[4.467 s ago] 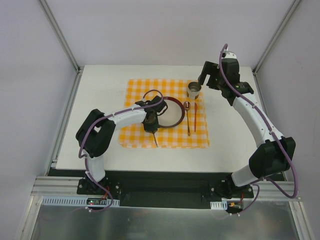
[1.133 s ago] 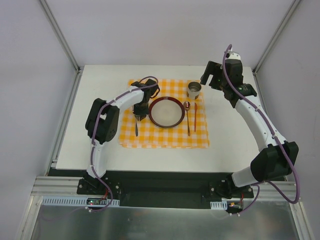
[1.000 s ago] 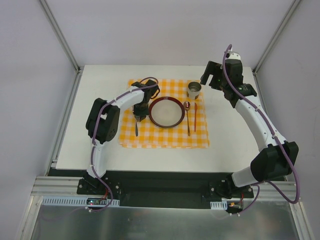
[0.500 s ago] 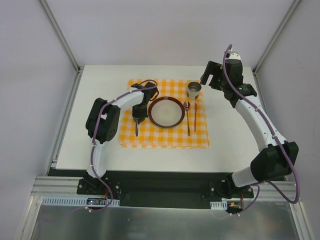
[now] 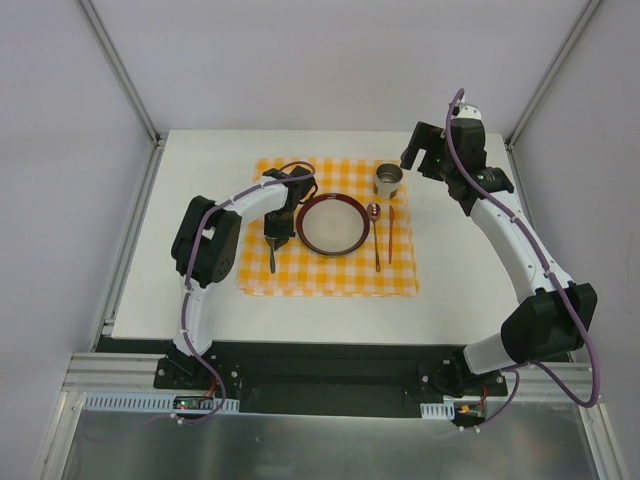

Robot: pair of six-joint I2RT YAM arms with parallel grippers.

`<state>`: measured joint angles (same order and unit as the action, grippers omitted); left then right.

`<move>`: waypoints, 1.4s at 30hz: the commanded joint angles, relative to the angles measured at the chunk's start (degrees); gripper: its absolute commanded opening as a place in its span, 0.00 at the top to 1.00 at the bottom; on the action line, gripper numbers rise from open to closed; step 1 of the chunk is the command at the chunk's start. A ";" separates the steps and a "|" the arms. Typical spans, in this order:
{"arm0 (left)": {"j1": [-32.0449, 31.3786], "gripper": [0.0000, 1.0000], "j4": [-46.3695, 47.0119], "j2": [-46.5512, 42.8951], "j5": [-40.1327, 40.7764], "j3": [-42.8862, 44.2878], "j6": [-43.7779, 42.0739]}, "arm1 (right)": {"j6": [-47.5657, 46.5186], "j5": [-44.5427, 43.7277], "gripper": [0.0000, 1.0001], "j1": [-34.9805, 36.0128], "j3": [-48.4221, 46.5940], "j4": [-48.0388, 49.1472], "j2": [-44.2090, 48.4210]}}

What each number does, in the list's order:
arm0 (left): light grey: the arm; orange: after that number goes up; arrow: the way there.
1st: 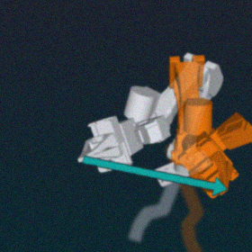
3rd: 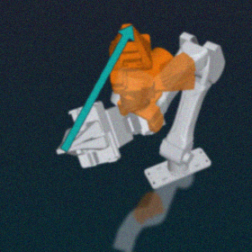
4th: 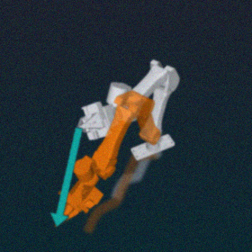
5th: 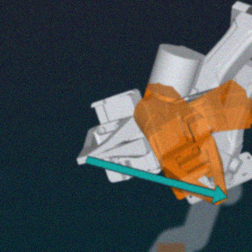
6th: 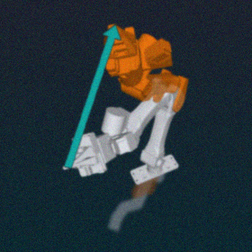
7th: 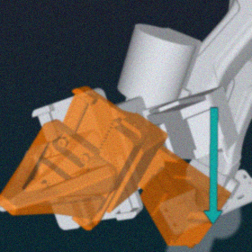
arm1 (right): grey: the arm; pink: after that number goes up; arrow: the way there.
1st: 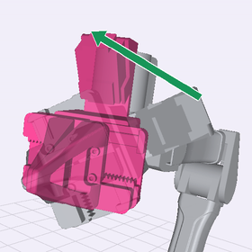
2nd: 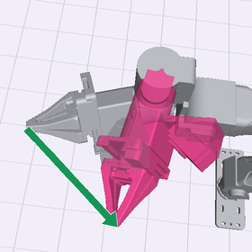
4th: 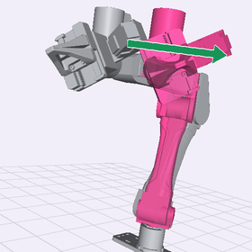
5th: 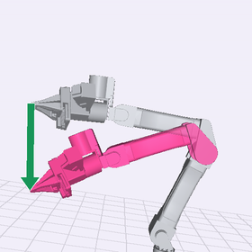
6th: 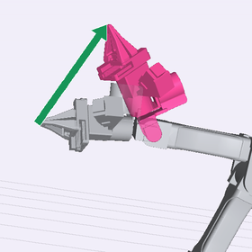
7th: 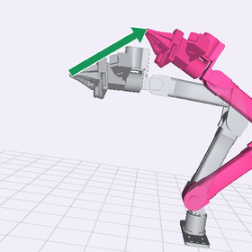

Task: Set the dinner table for one person
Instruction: Reset both arms

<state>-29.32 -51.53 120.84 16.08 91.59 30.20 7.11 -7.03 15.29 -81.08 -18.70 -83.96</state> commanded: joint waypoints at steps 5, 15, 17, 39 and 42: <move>-0.56 0.91 -1.73 -5.43 2.91 1.83 -0.40 | 0.53 0.00 0.04 -0.43 -0.92 0.86 0.82; -0.47 0.86 -1.21 -15.79 7.48 2.27 -1.19 | -5.53 -8.15 0.04 -0.35 -1.01 -3.54 -0.06; -0.47 0.83 -1.12 -17.91 8.36 2.36 -1.37 | -6.76 -10.89 0.04 -0.35 0.30 -3.71 1.07; -0.39 0.12 0.55 -44.19 14.42 -9.40 -2.25 | -7.38 -24.87 0.04 -0.52 28.25 -0.90 19.27; -0.30 0.01 0.55 -47.97 14.42 -11.95 -1.37 | -7.38 -25.58 0.04 -0.43 30.45 -0.99 20.33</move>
<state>-29.30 -50.87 78.59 27.79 82.43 28.45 -0.58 -29.21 15.20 -52.47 -21.23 -66.13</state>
